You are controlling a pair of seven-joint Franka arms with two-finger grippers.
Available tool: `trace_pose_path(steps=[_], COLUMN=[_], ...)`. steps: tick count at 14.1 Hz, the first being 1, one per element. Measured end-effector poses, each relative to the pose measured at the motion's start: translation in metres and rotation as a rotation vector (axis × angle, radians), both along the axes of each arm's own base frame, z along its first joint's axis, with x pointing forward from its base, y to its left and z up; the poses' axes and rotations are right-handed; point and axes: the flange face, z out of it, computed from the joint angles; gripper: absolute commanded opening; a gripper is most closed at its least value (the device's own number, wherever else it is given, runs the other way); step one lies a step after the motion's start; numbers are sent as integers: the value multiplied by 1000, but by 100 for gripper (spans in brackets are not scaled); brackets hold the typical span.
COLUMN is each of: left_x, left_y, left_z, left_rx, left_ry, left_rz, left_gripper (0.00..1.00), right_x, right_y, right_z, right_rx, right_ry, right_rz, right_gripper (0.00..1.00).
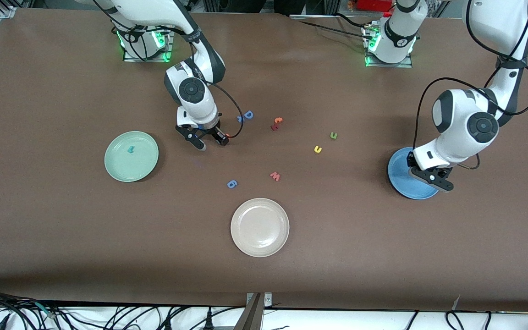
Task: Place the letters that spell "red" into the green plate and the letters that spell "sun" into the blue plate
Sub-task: 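Place the yellow 2 on the blue plate while the right grasps teal p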
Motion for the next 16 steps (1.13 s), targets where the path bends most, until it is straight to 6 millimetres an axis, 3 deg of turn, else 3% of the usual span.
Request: trace_pose_path(steps=[1,2,4,6,9,10,11,12,15,16], left_x=[-1,-1,-2,-2,-2,-2,-2,-2,-3,-5], left_y=[8,13,14,13,13,12,11,9,-12,-27], left_z=[0,-1,-1,-1,-1,-1,-1,-1,-2,0], left_rx=[2,4,5,5,4,1,-8,-13,-16,-20], left_ry=[3,4,5,6,6,6,4,3,12,16], left_rz=[-12,-16,-23,-26,-26,-17,2,26,95,133], left_gripper=[28,59,73,73,73,81,98,100,100,100], right_x=[0,0,-1,0,1,1,0,0,-6,-6], right_y=[0,0,-1,0,1,1,1,2,8,9], right_z=[-1,-1,-3,-2,-1,-1,-1,-2,-2,-2], right_rx=[-1,-2,-4,-2,1,1,1,1,0,0], right_ry=[1,2,4,1,-3,-3,-2,-2,-1,-1], right_rz=[-1,-2,-11,-19,-24,-29,-35,-36,-36,-39], right_gripper=[62,59,53,46,46,46,46,46,46,39])
